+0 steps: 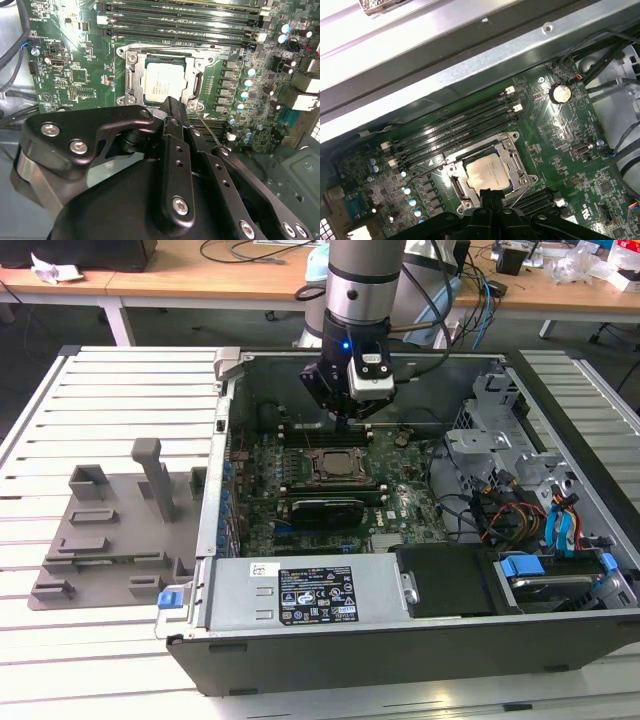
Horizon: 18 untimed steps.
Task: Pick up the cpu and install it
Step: 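Install the first cpu locking lever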
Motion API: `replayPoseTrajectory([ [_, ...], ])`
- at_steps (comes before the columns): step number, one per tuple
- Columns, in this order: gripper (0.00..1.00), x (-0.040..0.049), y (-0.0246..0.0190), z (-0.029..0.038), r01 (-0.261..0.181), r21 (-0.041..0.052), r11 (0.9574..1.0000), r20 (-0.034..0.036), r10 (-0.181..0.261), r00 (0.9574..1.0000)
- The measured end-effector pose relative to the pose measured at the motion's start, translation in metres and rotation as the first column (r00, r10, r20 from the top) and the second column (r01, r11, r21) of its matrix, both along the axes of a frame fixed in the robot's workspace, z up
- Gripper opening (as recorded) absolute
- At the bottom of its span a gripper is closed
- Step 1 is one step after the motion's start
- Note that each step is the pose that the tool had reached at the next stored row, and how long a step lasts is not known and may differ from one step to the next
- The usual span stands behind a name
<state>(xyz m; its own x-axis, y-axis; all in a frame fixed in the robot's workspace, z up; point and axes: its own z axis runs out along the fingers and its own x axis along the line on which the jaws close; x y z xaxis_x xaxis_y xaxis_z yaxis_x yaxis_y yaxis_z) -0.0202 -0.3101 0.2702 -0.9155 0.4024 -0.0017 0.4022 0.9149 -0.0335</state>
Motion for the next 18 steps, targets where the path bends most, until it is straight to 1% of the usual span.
replayPoseTrajectory([
  [2,0.11,0.0,0.0,0.0,-0.016,0.0,0.9999,0.0001,0.016,0.9999],
  [5,0.11,0.0001,0.0,0.0,-0.048,0.0,0.9988,0.0,0.048,0.9988],
  [7,0.11,0.0001,0.0,0.0,-0.062,0.0001,0.9981,0.0,0.062,0.9981],
  [9,0.11,0.0002,0.0,0.0,-0.088,0.0,0.9961,0.0,0.088,0.9961],
  [13,0.11,0.0006,0.0,0.0,-0.145,0.0,0.9894,0.0,0.145,0.9894],
  [15,0.11,0.0006,0.0,0.0,-0.157,0.0001,0.9876,0.0,0.157,0.9876],
  [18,0.11,0.0007,0.0,0.0,-0.181,0.0001,0.9836,0.0,0.181,0.9836],
])
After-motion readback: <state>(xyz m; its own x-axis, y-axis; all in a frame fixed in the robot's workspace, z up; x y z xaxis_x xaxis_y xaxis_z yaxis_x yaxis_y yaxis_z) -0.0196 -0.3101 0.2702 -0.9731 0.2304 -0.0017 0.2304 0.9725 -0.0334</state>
